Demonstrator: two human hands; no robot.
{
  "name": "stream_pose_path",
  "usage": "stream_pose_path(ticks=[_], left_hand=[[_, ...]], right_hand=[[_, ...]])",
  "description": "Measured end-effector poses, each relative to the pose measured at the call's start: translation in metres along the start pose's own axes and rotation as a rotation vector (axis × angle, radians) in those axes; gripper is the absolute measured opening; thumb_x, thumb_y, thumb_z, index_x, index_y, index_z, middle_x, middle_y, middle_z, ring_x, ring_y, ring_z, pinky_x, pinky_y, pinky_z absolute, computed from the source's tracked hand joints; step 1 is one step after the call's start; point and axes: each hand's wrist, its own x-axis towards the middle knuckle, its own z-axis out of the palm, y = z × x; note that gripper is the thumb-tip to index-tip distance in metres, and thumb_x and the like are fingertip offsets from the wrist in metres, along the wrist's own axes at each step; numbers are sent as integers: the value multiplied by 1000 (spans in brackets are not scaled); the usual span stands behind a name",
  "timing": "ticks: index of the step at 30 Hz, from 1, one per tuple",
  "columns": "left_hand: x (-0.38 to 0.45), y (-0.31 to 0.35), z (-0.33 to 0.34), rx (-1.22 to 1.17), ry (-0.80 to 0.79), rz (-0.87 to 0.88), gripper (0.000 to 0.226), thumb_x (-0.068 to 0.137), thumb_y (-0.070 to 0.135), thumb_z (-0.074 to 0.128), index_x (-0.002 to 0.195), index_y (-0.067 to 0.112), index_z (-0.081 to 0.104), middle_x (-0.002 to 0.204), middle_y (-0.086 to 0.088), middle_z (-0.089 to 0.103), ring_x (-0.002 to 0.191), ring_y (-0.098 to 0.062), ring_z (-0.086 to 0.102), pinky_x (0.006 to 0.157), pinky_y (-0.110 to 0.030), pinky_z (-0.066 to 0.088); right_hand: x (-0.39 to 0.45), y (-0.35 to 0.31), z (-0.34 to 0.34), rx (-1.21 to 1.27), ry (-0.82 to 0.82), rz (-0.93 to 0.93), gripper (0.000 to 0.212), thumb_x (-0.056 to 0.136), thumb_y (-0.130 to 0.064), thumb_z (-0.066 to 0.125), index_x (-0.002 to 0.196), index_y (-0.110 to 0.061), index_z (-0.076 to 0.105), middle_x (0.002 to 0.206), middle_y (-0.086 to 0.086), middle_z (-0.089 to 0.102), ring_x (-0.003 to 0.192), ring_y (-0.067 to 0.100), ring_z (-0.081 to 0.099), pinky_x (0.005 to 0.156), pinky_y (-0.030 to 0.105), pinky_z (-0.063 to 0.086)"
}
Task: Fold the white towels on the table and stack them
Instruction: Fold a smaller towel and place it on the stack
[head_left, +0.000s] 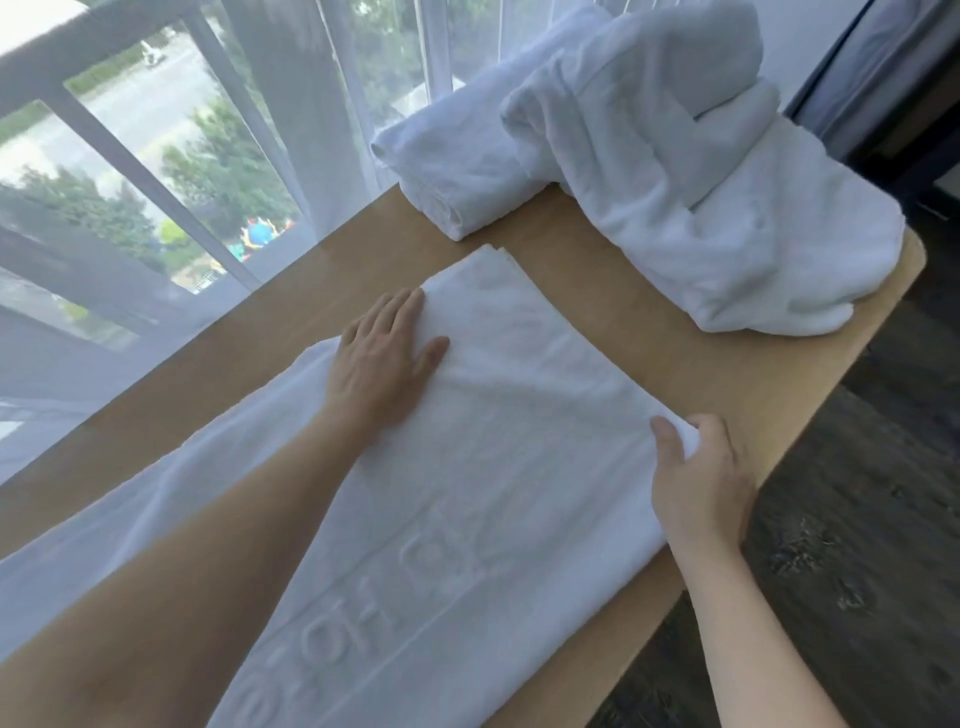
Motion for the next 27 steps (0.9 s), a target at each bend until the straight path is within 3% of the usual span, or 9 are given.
stream_pose_path(ticks=[5,7,10,12,14,16,18,22,27], left_hand=[[-28,8,-4,-27,161,49,57,105,49,29,154,20,38,163,-3,31,153,-22,22,124,-40,16],[-55,5,5,43,49,-17,64,103,57,22,160,28,22,169,2,13,156,-18,5,126,-40,5],[-65,-5,11,90,-48,-23,68,100,63,13,161,34,5,169,7,-5,155,-13,-11,126,-40,-4],[-59,-5,9,81,-71,-15,71,98,65,11,161,34,1,168,6,-9,154,-14,-15,126,-40,-7],[-64,-3,9,81,-71,-8,71,98,65,11,161,33,2,169,3,-8,154,-16,-15,125,-40,-8],[-86,0,15,83,-53,-11,70,100,64,13,161,33,4,169,3,-6,155,-17,-13,126,-42,-6],[-110,2,19,83,-42,-15,68,101,62,17,162,33,5,169,4,-5,155,-17,-11,126,-43,-3],[-148,2,22,86,-63,-42,69,101,62,17,162,32,4,169,3,-6,155,-18,-11,126,-40,-5],[-206,-12,19,75,-63,-93,67,100,60,15,161,33,4,169,5,-6,155,-16,-11,124,-37,-11]], right_hand=[[17,-5,1,-58,137,-17,36,100,-43,55,121,-15,50,124,12,51,81,20,44,67,36,37],[7,-5,7,-28,178,-27,41,98,-41,58,128,-17,43,131,15,45,74,17,42,64,33,36],[0,-3,14,-126,178,-200,37,99,-30,57,129,-17,40,125,17,43,65,17,44,57,28,34],[8,-7,14,-198,171,-252,31,101,-26,53,129,-16,41,123,17,43,76,28,53,60,35,41],[15,-12,15,-310,206,-267,32,99,-16,54,129,-14,44,129,19,43,96,37,54,76,45,45],[9,-16,18,-437,224,-343,40,91,-5,55,129,-12,46,144,20,36,124,43,45,98,53,33],[-10,-22,27,-447,135,-519,42,94,-7,51,136,-10,47,157,18,29,144,41,30,112,56,20],[-74,-36,55,-402,-213,-688,58,106,-43,29,158,-17,24,167,8,16,155,33,7,124,56,5],[-154,-50,81,-450,-320,-860,66,102,-53,23,158,-18,27,166,6,21,154,36,10,122,60,9]])
